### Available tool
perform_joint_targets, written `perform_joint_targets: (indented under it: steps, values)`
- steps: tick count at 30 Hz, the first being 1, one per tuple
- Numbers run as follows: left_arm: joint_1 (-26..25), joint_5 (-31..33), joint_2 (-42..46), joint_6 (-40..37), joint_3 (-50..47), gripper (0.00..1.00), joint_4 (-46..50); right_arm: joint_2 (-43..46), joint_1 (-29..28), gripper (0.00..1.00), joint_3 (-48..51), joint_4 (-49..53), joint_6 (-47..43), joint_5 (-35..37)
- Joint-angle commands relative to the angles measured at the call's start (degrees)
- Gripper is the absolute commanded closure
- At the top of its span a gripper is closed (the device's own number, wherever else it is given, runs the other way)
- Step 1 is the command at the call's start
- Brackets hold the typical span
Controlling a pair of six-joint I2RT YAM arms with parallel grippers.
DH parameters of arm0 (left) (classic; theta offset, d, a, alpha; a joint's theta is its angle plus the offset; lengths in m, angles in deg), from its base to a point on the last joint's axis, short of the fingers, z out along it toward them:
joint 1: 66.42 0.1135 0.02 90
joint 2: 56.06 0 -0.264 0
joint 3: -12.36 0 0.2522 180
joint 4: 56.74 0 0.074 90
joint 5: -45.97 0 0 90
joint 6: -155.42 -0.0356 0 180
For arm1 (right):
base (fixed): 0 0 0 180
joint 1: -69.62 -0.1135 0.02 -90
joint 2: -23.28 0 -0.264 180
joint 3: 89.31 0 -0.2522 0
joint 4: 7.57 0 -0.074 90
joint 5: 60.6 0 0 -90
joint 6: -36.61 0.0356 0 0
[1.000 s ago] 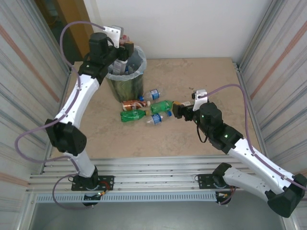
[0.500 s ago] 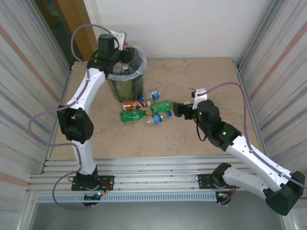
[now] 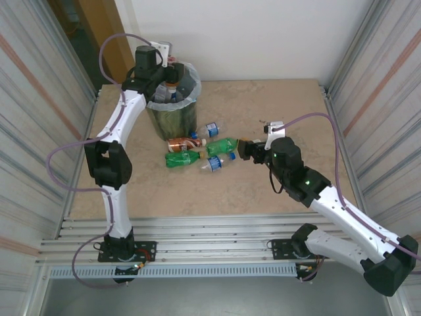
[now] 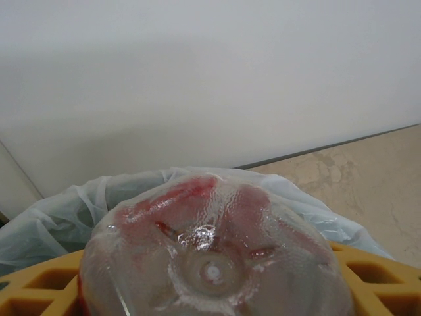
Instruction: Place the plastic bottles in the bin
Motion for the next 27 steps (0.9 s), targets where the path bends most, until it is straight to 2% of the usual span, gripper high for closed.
perform_joint_targets:
  steps: [1,6,9,13,18,22,27]
  values:
    - [0.16,-0.91,-0.95,1.22,1.91,0.45,0.93,0.63,0.61,0.02,-1.25,0.38,1.00,0.50]
    - [0.17,-0.98,-0.95,1.64,2.62,0.20,3.38,0.59,0.86,0.02,-1.24,0.31,0.99,0.26]
    - [0.16,-1.12,-0.87,1.52,3.26,0.12,4.09,0.46,1.00,0.02,-1.14,0.14,1.09,0.16]
    - [0.19,-1.82,0.12,1.61,3.68,0.11,4.54,0.20,1.10,0.02,-0.93,-0.15,1.29,-0.10]
    - [0.17,-1.91,1.57,1.91,3.49,0.17,5.21,-0.16,1.38,0.02,-0.81,-0.40,1.53,-0.51]
    - [0.16,-2.14,3.54,2.32,1.61,0.17,4.68,-0.53,1.62,0.02,-1.29,0.57,2.18,-0.02]
    - [0.16,-2.13,7.54,3.21,-2.27,0.12,2.63,-1.50,2.97,0.02,-2.37,3.44,4.79,1.42]
